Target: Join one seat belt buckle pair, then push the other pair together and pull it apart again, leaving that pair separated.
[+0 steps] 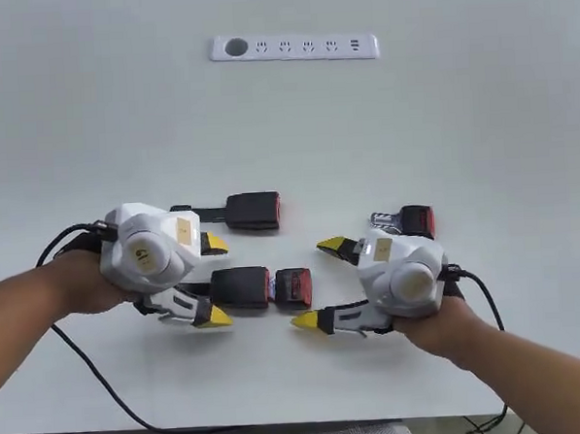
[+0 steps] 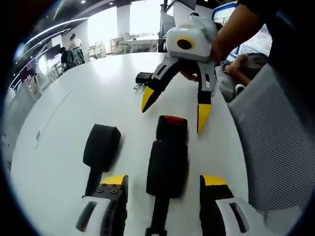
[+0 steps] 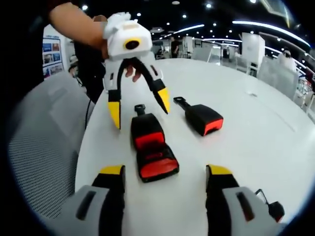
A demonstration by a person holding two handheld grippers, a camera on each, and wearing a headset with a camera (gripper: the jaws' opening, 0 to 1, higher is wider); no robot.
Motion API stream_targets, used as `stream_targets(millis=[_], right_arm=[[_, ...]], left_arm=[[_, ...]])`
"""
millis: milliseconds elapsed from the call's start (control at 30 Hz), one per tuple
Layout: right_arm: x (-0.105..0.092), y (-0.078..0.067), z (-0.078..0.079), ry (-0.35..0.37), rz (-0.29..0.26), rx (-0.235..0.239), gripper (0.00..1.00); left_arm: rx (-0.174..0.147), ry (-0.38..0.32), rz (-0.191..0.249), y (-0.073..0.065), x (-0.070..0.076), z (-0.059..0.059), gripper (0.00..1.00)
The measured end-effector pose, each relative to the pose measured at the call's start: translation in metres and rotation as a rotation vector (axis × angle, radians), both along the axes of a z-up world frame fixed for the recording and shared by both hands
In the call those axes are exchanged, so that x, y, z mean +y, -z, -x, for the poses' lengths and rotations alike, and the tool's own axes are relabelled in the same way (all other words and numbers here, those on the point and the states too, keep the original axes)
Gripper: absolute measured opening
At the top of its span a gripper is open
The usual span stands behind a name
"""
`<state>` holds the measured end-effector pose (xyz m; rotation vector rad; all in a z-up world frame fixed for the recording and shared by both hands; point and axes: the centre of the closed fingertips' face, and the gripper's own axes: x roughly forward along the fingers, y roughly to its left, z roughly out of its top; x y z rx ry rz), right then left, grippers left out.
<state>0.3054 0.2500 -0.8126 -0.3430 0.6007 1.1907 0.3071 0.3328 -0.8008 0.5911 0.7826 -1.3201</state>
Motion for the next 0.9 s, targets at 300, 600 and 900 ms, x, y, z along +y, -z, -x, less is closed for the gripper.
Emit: stream_targets(millis=[300, 600, 900], right_arm=[[-0.016, -0.017, -0.007, 0.022, -0.020, -0.023, 0.72], [-0.045, -0.031, -0.038, 0.034, -0.004, -0.073, 0.72], [-0.093, -0.027, -0.073, 0.094, 0.009, -0.048, 0.72]], left_arm=[[-0.035, -0.105, -0.001, -0.008, 0.020, -0.015, 0.78], [-0.048, -0.139, 0.012, -0.016, 0.021, -0.034, 0.78], [-0.052, -0.137, 0.024, -0.020, 0.017, -0.059, 0.80]])
